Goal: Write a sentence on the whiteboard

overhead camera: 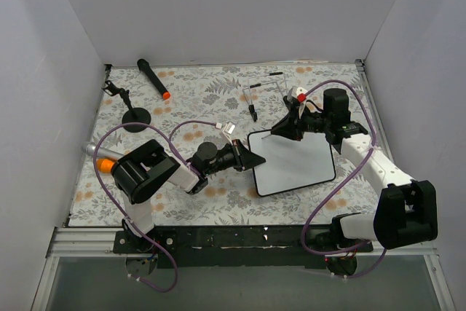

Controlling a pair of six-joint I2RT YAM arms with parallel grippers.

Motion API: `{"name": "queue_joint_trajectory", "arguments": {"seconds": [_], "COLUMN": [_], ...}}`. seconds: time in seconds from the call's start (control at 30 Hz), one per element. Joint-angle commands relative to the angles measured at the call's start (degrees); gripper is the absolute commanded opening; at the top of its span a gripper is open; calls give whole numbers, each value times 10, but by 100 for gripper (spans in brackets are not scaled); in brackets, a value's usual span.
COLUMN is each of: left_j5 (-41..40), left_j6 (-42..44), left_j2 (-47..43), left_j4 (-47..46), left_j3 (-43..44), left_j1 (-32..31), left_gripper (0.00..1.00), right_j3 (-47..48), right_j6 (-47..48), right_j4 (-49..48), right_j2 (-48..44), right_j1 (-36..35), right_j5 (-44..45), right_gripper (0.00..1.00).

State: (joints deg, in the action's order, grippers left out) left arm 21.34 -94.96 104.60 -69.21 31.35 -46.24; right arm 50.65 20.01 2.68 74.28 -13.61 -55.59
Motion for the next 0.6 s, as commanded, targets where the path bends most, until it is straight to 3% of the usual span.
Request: {"name": "queue_joint_trajectory", "arguments": {"seconds": [0.0, 0.57], "left_j5": [9, 5], "left_j6": [-6, -3], "left_j2": [-8, -8], "left_j4": [-75, -74], "left_j3": [13, 13], "left_j1": [-1, 0], "left_gripper": [0, 0], "right_j3": [-15, -46], "right_j6": [9, 62], "right_j4": [-10, 71], "right_j2": [-5, -39], "right_j1": [-1, 0], "right_j5": [-4, -32], "right_gripper": [1, 1]}}
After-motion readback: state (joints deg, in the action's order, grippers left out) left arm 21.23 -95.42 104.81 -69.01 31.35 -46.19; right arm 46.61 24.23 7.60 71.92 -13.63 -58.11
